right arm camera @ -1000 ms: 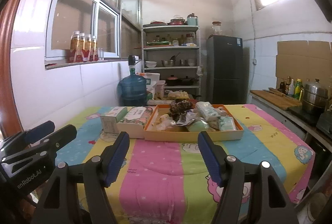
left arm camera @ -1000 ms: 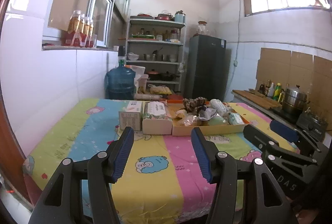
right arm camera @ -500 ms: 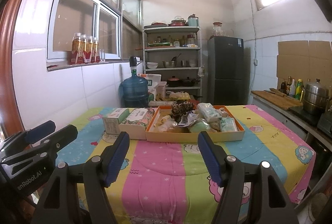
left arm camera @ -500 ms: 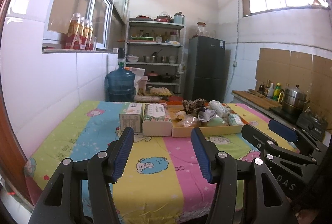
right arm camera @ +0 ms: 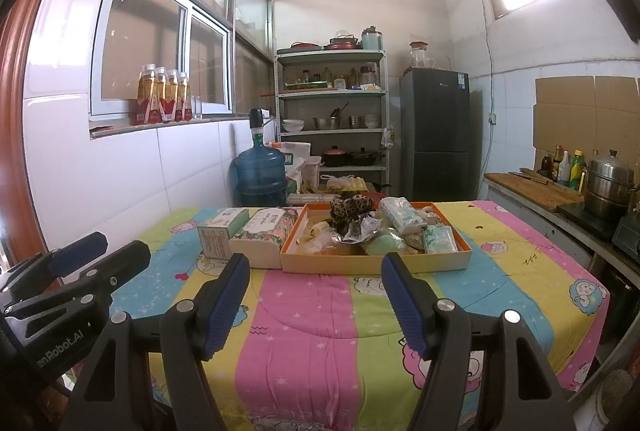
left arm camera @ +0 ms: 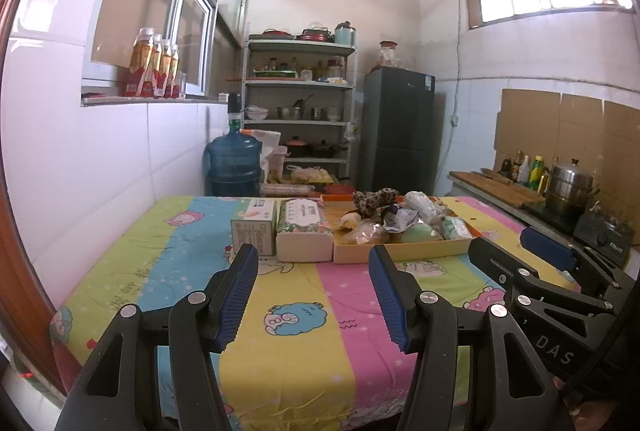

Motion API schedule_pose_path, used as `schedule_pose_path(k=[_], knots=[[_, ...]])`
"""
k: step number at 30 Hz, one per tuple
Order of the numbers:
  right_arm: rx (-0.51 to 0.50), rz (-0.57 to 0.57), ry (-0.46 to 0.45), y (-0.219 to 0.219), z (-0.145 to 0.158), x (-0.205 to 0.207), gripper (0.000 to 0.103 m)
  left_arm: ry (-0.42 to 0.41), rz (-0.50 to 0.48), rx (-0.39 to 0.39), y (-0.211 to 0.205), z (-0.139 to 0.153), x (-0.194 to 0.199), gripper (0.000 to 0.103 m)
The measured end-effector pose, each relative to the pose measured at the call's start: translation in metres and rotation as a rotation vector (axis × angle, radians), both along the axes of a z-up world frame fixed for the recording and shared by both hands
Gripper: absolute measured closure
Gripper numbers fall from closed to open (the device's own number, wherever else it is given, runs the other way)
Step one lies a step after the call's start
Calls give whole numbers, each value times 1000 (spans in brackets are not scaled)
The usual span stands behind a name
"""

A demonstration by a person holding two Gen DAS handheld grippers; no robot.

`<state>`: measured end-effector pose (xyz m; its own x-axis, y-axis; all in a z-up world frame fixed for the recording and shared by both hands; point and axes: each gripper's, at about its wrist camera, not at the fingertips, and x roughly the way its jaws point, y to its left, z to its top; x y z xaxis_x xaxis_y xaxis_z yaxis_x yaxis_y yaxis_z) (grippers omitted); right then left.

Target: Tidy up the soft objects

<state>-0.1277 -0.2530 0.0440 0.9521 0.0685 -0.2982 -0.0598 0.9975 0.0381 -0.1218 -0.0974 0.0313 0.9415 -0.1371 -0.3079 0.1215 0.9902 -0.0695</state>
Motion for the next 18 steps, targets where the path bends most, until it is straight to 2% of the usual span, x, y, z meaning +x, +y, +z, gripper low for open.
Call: schedule_pose_path(k=[18], knots=[[2, 1, -1, 1, 1, -1, 35, 0, 1, 3, -1, 1, 0, 44]])
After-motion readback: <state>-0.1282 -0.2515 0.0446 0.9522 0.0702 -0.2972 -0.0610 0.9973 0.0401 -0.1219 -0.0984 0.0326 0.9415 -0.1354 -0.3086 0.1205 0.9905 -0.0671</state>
